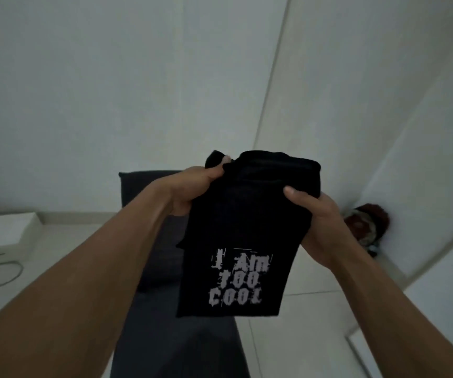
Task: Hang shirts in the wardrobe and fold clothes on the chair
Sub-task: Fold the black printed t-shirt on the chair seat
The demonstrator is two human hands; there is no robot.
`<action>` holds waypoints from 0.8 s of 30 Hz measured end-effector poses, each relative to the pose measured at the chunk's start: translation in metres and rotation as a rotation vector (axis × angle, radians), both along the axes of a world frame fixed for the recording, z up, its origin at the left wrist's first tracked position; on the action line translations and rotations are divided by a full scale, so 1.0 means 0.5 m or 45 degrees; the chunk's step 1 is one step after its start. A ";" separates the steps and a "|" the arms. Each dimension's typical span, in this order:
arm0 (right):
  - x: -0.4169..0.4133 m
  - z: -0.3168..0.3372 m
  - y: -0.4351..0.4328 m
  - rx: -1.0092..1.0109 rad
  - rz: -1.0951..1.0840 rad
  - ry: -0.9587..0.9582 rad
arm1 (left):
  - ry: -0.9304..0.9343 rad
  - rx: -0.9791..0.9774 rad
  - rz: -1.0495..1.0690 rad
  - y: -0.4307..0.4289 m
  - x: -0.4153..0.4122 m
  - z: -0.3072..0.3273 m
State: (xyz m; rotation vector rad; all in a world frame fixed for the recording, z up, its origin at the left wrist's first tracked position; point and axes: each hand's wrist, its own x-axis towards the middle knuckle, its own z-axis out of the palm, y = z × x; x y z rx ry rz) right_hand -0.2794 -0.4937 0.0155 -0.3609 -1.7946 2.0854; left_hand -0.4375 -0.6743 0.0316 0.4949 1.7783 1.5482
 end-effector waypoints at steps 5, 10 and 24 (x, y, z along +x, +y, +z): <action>0.104 0.201 0.044 0.114 -0.294 0.013 | 0.360 0.208 -0.295 0.095 0.088 0.167; 0.282 0.365 0.068 0.305 -0.601 0.054 | 0.452 0.408 -0.606 0.197 0.162 0.322; 0.771 0.515 0.061 0.596 -1.389 -0.093 | 1.013 0.142 -1.077 0.440 0.615 0.511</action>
